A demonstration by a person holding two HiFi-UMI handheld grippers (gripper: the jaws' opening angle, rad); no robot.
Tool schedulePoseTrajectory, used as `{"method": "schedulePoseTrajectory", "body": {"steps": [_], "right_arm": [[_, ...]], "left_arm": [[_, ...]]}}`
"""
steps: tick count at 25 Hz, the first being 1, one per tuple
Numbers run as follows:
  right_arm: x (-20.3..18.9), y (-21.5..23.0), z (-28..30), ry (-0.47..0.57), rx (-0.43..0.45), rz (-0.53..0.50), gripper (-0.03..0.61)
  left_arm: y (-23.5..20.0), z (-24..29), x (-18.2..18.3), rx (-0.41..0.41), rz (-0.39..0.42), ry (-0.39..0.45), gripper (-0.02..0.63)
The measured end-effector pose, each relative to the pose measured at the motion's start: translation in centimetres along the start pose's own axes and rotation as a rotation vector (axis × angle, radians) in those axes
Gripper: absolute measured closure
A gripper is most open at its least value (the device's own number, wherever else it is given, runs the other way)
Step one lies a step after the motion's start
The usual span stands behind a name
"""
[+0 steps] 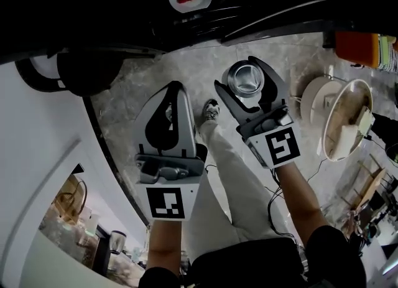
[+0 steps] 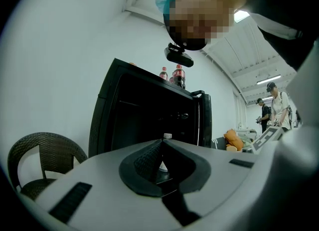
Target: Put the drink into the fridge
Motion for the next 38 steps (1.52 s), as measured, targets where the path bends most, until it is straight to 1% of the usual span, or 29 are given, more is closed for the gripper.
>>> {"method": "schedulePoseTrajectory", "body": {"steps": [4,9,12,15,20,23,27,38], "right_arm": [[1.1,0.7,2.5,0.015,0.009,-0.033,0.247],[2.9,1.6,5.6,0.059,-0.006,0.015,0.247],[4.6,1.6,7.7,0.088,0.01,-0.034,0.247],[6.0,1.8,9.8,0.094,0.02,-0.089,0.248],[8.0,3.0,13.1,0.13,0.019,-0.116,0.248],[9.0,3.7,14.6,0.142,0.005,-0.097,0.248],[9.7,4.9,17.4,0.125,-0.02,-0.062,0.247],[11.8,7.1,22.9,0.158,-0.082,-0.034,0.247]], "left_arm": [[-0.3,1.1,0.3,-0.001,0.002,0.021,0.604],[-0.8,1.6,0.7,0.015,-0.012,0.02,0.604],[-1.3,1.7,1.0,0.026,-0.009,0.021,0.604],[-1.8,1.7,1.3,0.035,-0.002,0.03,0.604],[-2.6,2.1,1.9,0.049,0.029,0.042,0.604],[-2.7,2.1,2.3,0.047,0.031,0.042,0.604],[-2.8,2.2,2.7,0.046,0.03,0.046,0.604],[-3.1,2.6,3.2,0.04,0.04,0.043,0.604]]}}
Point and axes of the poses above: the fingertips, and each gripper's own axes: z forward along the fingers, y to its right, x out of its top, the point moved 4 cm from there along -z, backward along the fingers, and after that the axes turned 9 degrees about -y, right-handed, at the moved point
